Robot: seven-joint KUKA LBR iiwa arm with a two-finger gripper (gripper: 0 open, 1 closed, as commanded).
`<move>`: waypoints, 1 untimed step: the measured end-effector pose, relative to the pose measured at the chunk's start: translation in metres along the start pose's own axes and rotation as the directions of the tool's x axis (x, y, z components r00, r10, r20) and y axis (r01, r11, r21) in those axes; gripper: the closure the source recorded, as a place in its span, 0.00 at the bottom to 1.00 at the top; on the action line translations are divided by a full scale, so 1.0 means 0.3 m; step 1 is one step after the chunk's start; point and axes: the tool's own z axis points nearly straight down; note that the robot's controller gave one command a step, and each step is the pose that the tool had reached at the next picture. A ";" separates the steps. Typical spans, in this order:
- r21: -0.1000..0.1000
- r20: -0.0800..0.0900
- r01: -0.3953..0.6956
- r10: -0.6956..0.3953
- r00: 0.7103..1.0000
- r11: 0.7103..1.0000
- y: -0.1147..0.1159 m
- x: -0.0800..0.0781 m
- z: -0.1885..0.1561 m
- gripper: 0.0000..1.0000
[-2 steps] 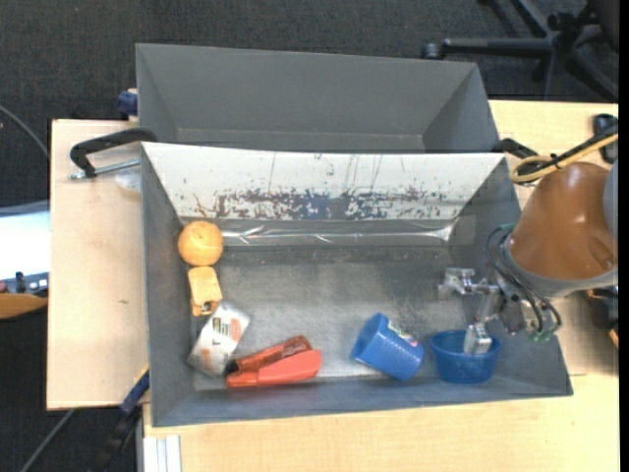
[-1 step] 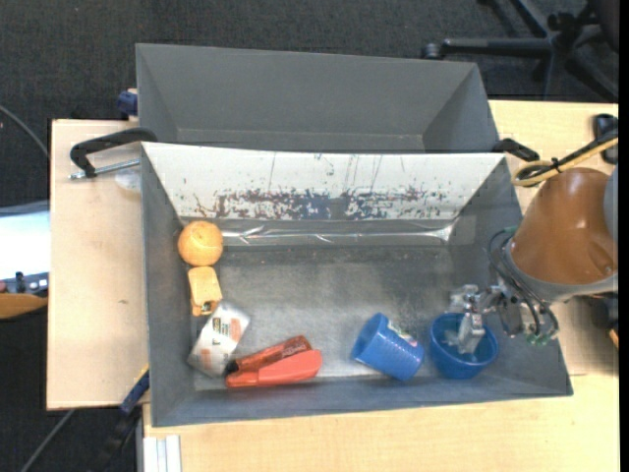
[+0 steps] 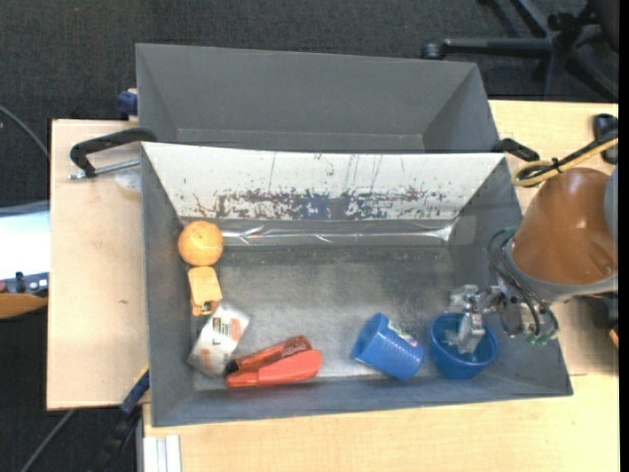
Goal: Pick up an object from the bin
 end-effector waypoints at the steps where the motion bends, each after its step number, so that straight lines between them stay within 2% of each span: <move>1: -0.001 -0.002 -0.003 0.003 1.000 1.000 0.005 -0.012 -0.183 1.00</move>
Offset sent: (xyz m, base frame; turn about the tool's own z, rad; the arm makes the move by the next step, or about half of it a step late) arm 0.0109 0.0027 -0.0014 -0.0146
